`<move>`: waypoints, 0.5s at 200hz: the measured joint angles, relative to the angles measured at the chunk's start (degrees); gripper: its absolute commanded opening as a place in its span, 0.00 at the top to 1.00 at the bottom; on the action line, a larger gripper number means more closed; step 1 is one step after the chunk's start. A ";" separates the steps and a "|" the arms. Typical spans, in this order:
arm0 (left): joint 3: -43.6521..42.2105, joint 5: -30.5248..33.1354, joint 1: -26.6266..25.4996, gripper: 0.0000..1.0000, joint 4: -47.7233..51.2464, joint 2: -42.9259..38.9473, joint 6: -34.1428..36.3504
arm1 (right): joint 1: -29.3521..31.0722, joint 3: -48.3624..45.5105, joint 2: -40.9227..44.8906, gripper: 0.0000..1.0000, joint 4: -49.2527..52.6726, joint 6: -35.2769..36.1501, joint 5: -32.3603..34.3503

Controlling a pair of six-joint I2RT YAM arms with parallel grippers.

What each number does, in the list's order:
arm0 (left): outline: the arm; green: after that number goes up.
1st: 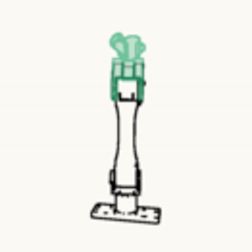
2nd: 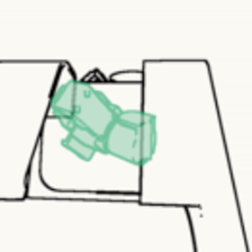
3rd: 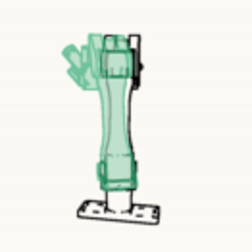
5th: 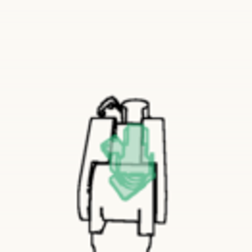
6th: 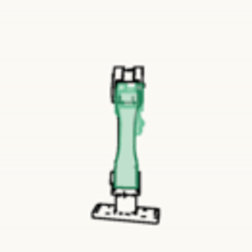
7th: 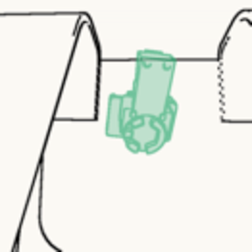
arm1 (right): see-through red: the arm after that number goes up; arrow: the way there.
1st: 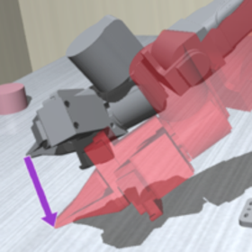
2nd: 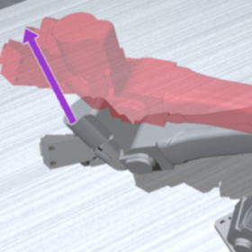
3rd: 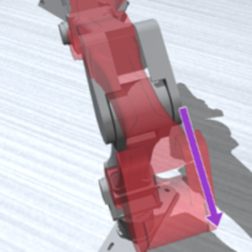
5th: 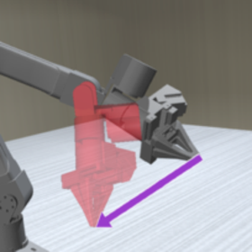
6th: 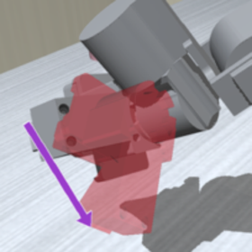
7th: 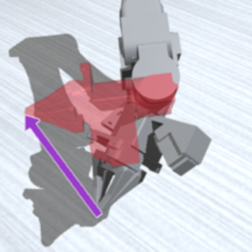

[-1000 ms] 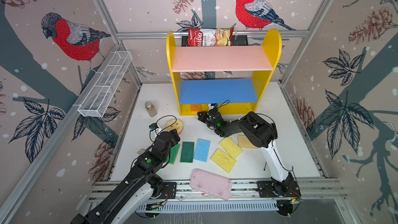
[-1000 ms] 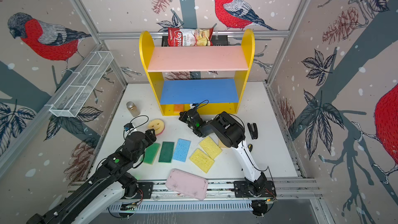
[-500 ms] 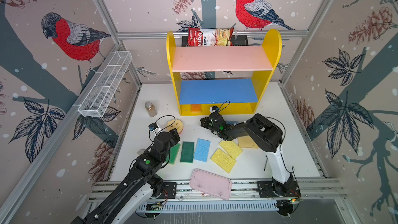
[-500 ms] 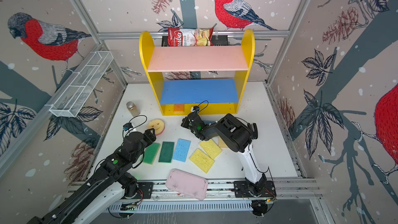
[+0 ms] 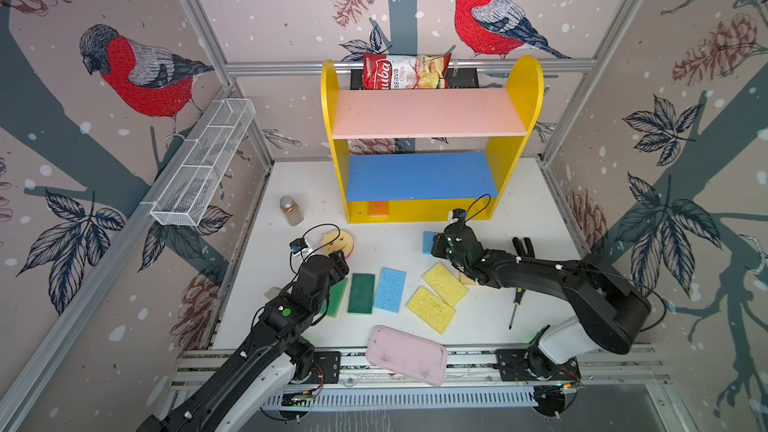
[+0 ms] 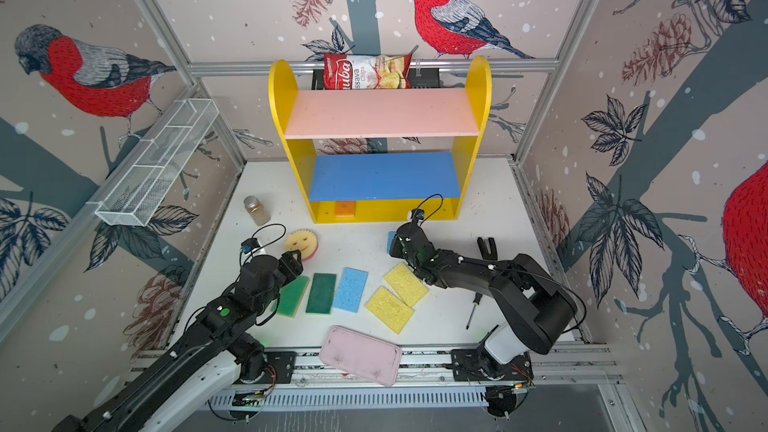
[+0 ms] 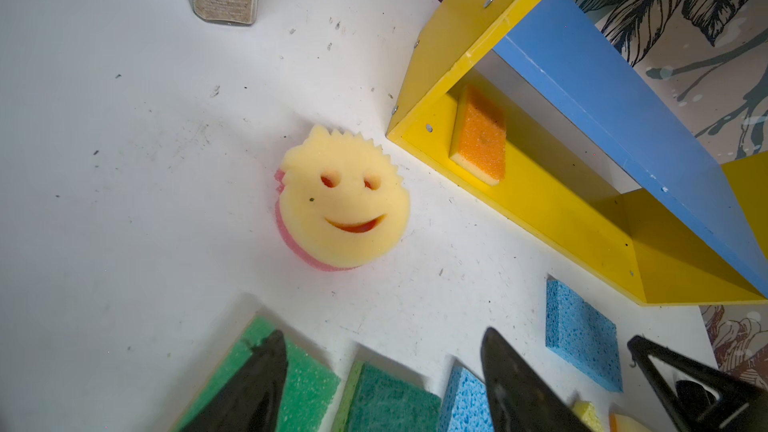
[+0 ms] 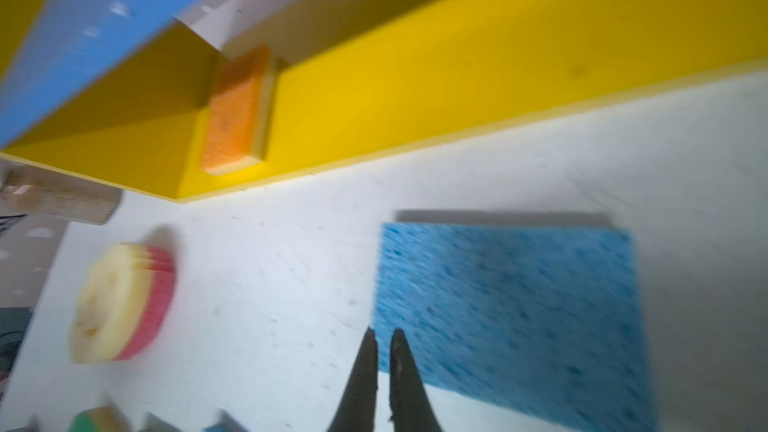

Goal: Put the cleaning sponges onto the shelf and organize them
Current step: 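Move the right gripper back over the blue sponge nearest the shelf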

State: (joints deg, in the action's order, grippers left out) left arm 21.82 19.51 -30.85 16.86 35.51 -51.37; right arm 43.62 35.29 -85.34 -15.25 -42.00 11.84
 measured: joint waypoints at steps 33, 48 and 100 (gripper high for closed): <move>0.09 -1.40 -3.41 0.29 -2.27 4.13 -1.03 | -3.48 -6.62 6.45 0.65 1.84 -0.66 1.25; 0.35 -1.33 -5.53 0.29 -3.41 6.49 -1.40 | -5.20 -8.63 8.96 0.58 2.08 -1.40 1.25; 2.93 2.32 -15.93 0.29 -10.62 19.80 -4.74 | -13.90 -11.15 12.76 0.37 2.29 1.18 -2.78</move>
State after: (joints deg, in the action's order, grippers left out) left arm 24.75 21.82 -46.78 6.24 55.31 -56.12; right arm 29.71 24.14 -72.58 -12.95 -40.82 9.06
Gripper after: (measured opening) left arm 0.709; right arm 0.626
